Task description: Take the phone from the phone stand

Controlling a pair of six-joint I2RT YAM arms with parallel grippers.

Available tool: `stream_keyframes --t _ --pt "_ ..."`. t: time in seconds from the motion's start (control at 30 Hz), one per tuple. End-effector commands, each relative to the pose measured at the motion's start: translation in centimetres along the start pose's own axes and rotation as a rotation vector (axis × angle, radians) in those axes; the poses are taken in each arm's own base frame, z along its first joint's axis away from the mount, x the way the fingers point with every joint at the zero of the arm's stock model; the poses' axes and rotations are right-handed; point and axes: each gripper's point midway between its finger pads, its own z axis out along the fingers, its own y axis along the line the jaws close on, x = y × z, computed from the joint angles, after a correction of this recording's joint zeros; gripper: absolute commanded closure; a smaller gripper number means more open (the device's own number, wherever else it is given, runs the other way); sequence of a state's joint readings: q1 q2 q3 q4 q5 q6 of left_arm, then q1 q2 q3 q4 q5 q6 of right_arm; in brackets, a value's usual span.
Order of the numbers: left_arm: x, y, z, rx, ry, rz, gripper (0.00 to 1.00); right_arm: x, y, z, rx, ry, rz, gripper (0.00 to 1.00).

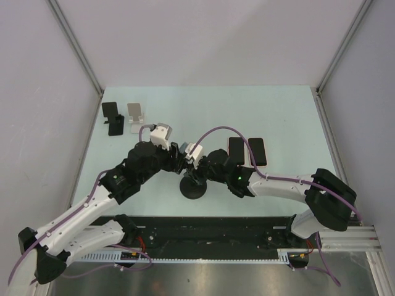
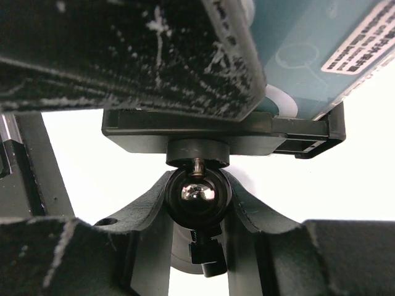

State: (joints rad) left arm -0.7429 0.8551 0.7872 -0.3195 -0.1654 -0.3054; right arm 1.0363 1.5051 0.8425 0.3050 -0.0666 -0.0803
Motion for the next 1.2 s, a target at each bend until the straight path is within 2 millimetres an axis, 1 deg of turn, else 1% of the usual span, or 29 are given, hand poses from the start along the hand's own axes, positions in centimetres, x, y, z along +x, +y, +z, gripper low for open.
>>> stream_keyframes --t 0.0,0.13,0.23,0.33,0.43,0.47,0.5,0.53,0.67,0.77,0.87,0.97,1.03,1.13,1.17 --pt "-2.5 0.0 0.0 -0.011 -0.065 0.018 0.45 -2.3 0.4 0.1 -0.002 -0.055 -0.015 1.0" --pt "-1.5 0.1 0.6 -0.016 -0.037 0.017 0.45 -2.2 0.6 0.1 -0.005 -0.051 -0.018 1.0" --pt "-0.8 0.5 1.2 -0.036 -0.029 0.013 0.49 -2.2 0.5 0.2 -0.003 -0.054 -0.017 1.0" --pt "-0.7 0.4 1.6 -0.03 -0.033 0.0 0.55 -2.3 0.7 0.2 -0.012 -0.058 -0.016 1.0" --pt "-0.8 0.5 1.9 -0.037 -0.042 0.001 0.68 -2.0 1.1 0.2 -0.026 -0.051 -0.023 1.0" --pt "-0.9 0.6 1.8 -0.044 -0.045 0.004 0.85 -2.0 1.3 0.2 -0.036 -0.052 -0.028 1.0" --pt "-1.0 0.7 1.8 -0.049 -0.052 0.005 0.95 -1.9 1.3 0.3 -0.041 -0.047 -0.033 1.0" --pt "-1.2 1.0 1.7 -0.066 -0.061 0.009 1.0 -1.6 1.6 0.3 -0.055 -0.039 -0.042 1.0" --pt "-2.0 2.3 1.7 -0.12 -0.098 0.007 1.0 -0.9 3.9 0.3 -0.182 -0.026 -0.077 1.0" --pt "-3.1 3.2 1.5 -0.147 -0.137 -0.006 1.0 0.0 5.2 0.4 -0.241 -0.004 -0.095 1.0" --pt "-4.1 3.7 1.5 -0.172 -0.162 -0.018 1.0 0.8 6.1 0.4 -0.276 0.02 -0.103 1.0" --pt "-4.6 3.7 1.9 -0.183 -0.173 -0.037 1.0 1.2 6.6 0.2 -0.297 0.033 -0.113 1.0" --pt "-4.6 3.6 2.3 -0.182 -0.168 -0.043 1.0 1.3 6.7 0.1 -0.3 0.039 -0.115 1.0" --pt "-4.6 3.3 2.6 -0.17 -0.159 -0.028 1.0 1.6 6.6 0.0 -0.293 0.053 -0.115 1.0" --pt "-4.8 3.2 2.5 -0.164 -0.163 -0.021 1.0 1.6 6.2 0.1 -0.271 0.056 -0.116 1.0"
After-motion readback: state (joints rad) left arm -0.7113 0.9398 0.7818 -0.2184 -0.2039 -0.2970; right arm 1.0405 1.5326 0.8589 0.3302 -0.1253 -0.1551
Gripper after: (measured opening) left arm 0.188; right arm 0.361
